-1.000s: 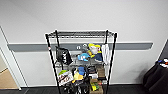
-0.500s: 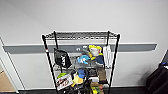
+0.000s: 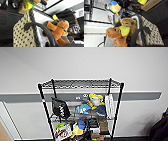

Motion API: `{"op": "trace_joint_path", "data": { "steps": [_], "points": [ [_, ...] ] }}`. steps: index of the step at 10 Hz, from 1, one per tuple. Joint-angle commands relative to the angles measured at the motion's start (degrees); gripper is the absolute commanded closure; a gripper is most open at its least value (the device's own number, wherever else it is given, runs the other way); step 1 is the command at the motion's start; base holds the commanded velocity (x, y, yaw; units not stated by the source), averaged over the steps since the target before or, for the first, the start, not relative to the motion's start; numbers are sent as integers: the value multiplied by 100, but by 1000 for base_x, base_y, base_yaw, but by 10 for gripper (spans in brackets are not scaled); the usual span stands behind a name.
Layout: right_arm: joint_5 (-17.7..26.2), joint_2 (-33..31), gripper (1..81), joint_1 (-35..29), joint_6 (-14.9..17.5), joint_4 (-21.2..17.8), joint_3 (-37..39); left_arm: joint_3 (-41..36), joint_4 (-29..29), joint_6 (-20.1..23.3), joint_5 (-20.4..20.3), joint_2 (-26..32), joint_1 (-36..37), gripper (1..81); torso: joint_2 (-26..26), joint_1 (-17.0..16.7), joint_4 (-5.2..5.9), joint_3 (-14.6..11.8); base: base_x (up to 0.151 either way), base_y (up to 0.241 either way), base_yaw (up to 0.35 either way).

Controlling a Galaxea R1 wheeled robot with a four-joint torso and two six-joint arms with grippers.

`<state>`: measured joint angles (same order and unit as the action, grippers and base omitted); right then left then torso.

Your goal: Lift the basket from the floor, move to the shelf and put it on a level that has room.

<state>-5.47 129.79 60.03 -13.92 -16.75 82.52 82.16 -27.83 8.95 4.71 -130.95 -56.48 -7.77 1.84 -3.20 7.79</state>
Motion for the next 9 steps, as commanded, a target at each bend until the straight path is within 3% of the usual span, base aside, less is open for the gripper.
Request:
{"op": "trace_joint_path", "data": {
  "steps": [1, 9],
  "points": [
    [90, -162, 811, -636, -14, 14, -281, -315, -47, 2, 250, 121, 677, 811, 0, 0, 0, 0, 156, 0, 0],
    [99, -126, 811, -698, -14, 14, -281, -315, -47, 2, 250, 139, 677, 811, 0, 0, 0, 0, 156, 0, 0]
  ]
}}
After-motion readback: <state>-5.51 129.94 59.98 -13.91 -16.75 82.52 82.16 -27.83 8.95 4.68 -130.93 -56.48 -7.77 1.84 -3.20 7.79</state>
